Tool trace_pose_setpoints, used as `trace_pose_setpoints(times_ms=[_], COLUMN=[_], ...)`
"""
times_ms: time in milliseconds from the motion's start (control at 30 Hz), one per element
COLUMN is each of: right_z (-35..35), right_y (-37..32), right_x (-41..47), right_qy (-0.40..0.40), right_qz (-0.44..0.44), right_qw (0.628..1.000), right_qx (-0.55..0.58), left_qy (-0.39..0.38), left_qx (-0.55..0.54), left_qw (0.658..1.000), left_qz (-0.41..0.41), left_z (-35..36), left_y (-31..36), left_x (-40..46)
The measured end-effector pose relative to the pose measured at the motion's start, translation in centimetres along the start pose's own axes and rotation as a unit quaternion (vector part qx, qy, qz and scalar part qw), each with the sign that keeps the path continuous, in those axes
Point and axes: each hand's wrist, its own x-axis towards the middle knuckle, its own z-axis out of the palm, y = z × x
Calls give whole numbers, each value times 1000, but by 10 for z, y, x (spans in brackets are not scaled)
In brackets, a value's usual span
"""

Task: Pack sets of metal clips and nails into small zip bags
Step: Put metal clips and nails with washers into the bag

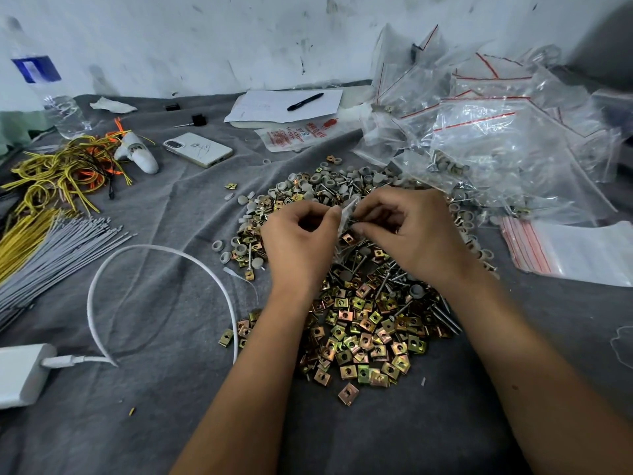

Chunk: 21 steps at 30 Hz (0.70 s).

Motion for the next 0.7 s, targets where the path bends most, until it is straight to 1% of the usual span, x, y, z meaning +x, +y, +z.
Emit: trace_pose_setpoints(times_ms=[67,233,300,367,400,467,533,567,600,700], right_z=[1,-2,-5,-9,-12,-16,-17,-16,-15,-12], right_y=[0,1,2,5,8,12,13,14,14,14], right_x=[0,0,0,0,0,0,0,0,0,1], right_qy=[19,104,99,50,5,-116,-221,-245,-253,-253], right_qz=[-2,-9,-4,-5,-3,15,47,58,62,58], right_qw=[1000,994,995,999,1000,991,969,962,959,956], right_qx=[9,20,13,1,-18,-66,-95,-102,-108,-133], left_qy=[-8,-3,2,4,6,20,35,38,39,34], left_qx=[-6,-58,-92,-126,-144,-185,-205,-206,-201,-184], left_qw=[1000,997,993,987,983,973,966,965,967,972], left_qz=[-10,-51,-74,-101,-114,-136,-152,-155,-154,-141], left_z=[0,-2,-4,-5,-6,-7,-8,-8,-8,-9], left_y=[0,0,-2,-5,-5,-4,-3,-3,-3,-3], left_x=[0,4,5,6,6,7,9,9,9,8])
